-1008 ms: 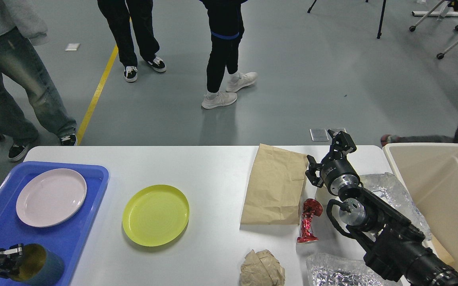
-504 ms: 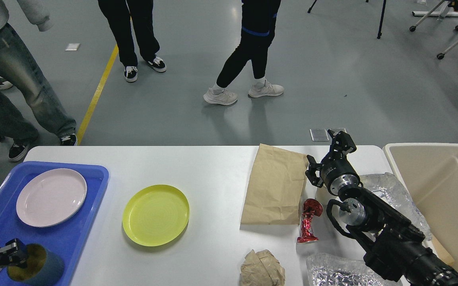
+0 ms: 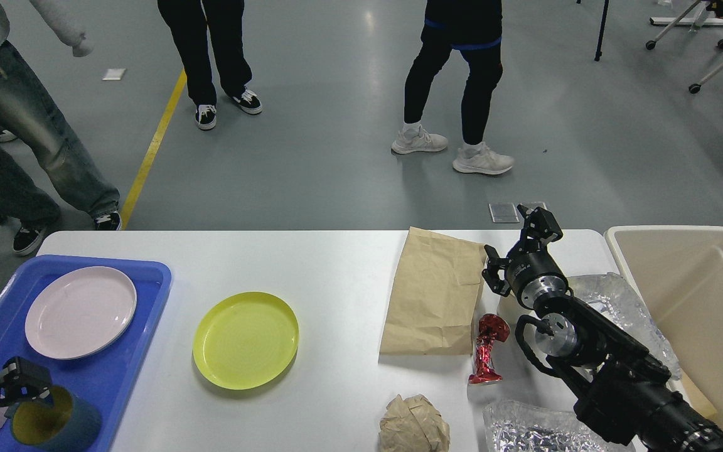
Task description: Tidy desktop
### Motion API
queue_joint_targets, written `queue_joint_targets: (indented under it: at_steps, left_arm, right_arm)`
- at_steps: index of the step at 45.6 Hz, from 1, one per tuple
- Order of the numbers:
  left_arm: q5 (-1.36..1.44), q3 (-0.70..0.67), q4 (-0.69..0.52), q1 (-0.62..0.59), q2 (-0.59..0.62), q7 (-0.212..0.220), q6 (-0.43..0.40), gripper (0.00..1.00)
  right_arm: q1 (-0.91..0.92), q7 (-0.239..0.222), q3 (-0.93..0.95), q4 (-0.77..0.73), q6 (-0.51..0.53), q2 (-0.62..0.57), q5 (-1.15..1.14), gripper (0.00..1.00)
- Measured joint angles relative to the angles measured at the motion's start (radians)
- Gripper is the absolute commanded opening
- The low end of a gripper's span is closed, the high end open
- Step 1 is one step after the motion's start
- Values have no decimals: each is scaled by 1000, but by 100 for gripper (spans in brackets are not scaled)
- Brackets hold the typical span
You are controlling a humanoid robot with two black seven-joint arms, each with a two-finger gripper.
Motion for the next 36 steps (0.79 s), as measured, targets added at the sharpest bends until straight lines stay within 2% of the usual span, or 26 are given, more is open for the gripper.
queue_joint_targets:
  at_steps: [9,15,19,25,36]
  left_arm:
    - [0,-8,-11,-130,16,-1,-143,97]
    - [-3,-13,-51,-225,10,-1,-208,97]
    - [-6,-16,-101,-316,-19,3,-221,97]
    - [-51,-31,-130,-371,-100,3,-222,97]
    - [-108,-149,-135,-359,-220,11,-200,97]
  right_arm:
    - [0,0,0,0,0,0,0,100]
    - [0,0,0,0,0,0,0,100]
    - [0,0,0,0,0,0,0,100]
    - [0,0,0,0,0,0,0,100]
    - [0,0,0,0,1,0,0,100]
